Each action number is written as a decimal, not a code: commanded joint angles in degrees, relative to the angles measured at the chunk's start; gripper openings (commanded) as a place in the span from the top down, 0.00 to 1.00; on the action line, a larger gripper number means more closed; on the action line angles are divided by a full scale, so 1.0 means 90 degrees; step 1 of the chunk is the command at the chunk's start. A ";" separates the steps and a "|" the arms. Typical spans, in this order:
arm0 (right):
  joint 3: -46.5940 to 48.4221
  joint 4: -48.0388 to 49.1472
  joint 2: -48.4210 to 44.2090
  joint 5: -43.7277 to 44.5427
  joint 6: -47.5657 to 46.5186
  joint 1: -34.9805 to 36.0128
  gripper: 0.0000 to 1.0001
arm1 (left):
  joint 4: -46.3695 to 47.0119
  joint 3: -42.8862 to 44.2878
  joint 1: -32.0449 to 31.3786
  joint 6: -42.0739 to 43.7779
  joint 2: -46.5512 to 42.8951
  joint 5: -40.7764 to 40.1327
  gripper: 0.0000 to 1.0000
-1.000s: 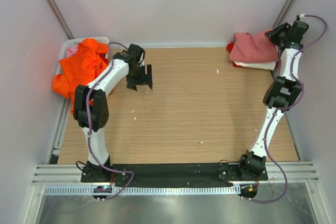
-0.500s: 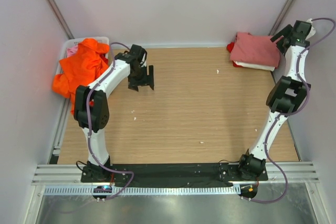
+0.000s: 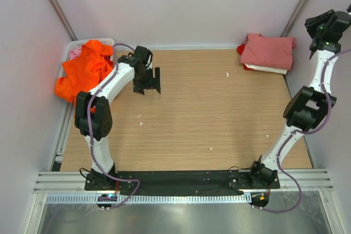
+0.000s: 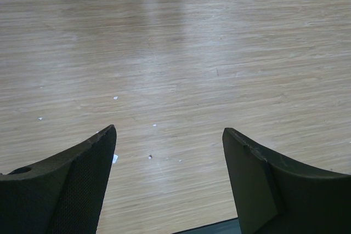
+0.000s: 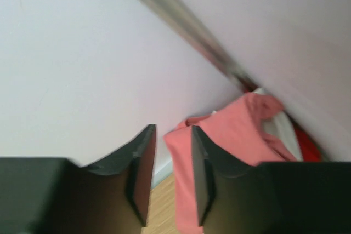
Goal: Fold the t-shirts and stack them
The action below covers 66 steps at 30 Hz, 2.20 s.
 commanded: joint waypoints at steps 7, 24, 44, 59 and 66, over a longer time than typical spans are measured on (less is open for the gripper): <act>0.1121 0.0876 0.2503 -0.1423 0.0431 0.0286 0.76 | 0.0151 -0.0096 0.0014 0.0094 -0.0508 0.0036 0.21; -0.0635 0.3871 0.2241 -0.0063 -0.0470 -0.0162 0.68 | 0.0122 -0.0145 0.0004 0.0114 -0.0459 -0.0013 0.21; -0.3497 0.3924 -0.2696 0.3344 -0.1074 0.1116 0.09 | 0.0200 -0.0194 0.0004 0.0084 -0.0898 -0.0023 0.20; -0.8598 0.2456 -0.6107 0.3168 0.0449 0.5313 0.09 | 0.0590 -0.0486 0.0014 0.0065 -0.1660 -0.0422 0.20; -1.0408 0.3169 -0.6392 0.3383 0.0792 0.7541 0.08 | 0.0980 -0.0790 0.0014 0.0084 -0.2236 -0.1301 0.20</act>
